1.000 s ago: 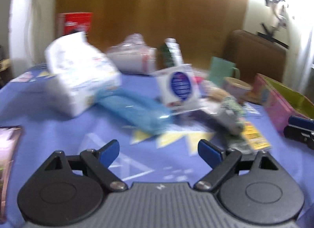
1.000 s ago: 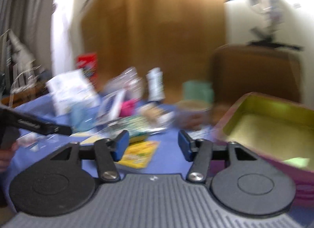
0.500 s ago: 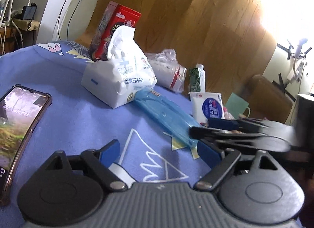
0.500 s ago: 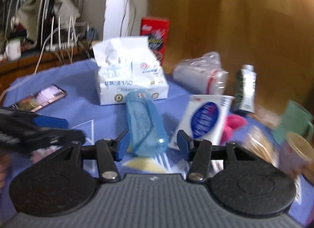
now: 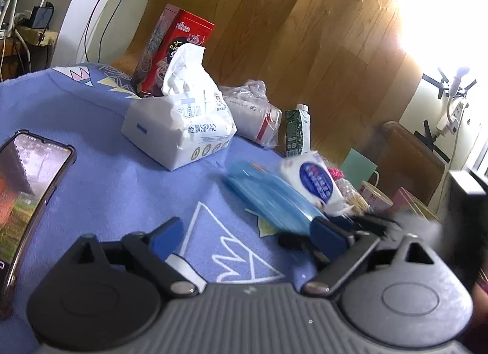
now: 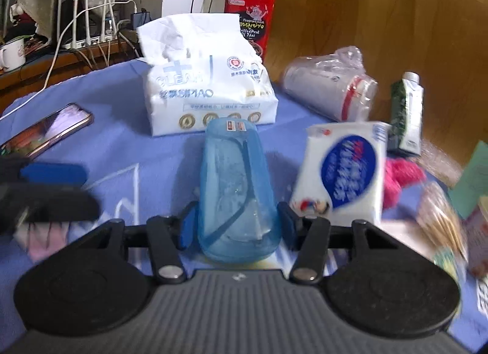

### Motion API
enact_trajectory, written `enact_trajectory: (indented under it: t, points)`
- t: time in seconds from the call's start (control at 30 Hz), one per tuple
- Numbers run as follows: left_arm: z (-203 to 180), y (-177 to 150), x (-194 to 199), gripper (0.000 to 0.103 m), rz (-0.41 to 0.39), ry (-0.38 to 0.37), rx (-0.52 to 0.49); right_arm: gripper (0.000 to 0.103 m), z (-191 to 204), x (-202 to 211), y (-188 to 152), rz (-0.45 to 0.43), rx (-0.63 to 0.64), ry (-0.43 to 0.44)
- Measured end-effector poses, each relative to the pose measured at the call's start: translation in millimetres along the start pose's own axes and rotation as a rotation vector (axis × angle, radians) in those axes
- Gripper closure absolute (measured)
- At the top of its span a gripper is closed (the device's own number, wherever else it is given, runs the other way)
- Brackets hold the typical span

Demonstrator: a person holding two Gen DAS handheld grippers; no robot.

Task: Organize soft objects
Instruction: 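Grasp the blue plastic case with the left gripper and lift it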

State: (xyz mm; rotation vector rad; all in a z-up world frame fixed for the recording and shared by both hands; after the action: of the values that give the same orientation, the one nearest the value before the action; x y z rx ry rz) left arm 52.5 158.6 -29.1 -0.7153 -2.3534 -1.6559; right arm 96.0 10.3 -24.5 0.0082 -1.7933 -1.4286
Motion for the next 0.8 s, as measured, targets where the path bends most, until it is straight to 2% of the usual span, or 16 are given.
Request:
enact_trajectory:
  t: [0.03,0.1,0.23,0.37,0.47,0.53,0.67,0.73,0.8]
  points:
    - [0,1,-1,0.001,0.007,0.002,0.004,0.047,1,11,-7,0.001,0.000,-0.003]
    - [-3,2,-5,0.000,0.035,-0.005,0.001,0.047,2,29,-21,-0.002,0.005,-0.014]
    - [-22,5,-26,0.000,0.132,-0.069,-0.011,0.046,5,64,-48,-0.016,-0.015,-0.037]
    - [-49,5,-49,0.000,0.212,-0.148,-0.044,0.046,0,75,-57,-0.022,-0.146,-0.047]
    - [-68,1,-64,0.000,0.256,-0.176,-0.082,0.046,-10,75,-57,-0.025,-0.293,-0.020]
    - [-77,-2,-68,0.000,0.254,-0.176,-0.113,0.046,-14,72,-56,-0.022,-0.333,-0.003]
    - [-85,-5,-71,0.002,0.236,-0.170,-0.156,0.046,-9,66,-54,-0.022,-0.303,-0.014]
    - [-84,-4,-72,0.002,0.233,-0.177,-0.150,0.045,-1,63,-54,-0.021,-0.234,-0.045]
    - [-84,-3,-71,0.002,0.230,-0.179,-0.148,0.041,5,60,-54,-0.021,-0.174,-0.068]
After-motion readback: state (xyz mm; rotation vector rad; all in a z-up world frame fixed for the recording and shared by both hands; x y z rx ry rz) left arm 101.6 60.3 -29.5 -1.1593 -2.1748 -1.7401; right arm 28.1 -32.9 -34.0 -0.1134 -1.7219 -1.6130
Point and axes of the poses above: each gripper's, at about its wrist camera, not at the fingertips, and x roughly against the way its jaws point, z to its left, y to its top, the point moved 4 cm from there along -x, roughly the way its jaws point, and after that the axes turned 5 degrees about -x, right-handed, at the moved point
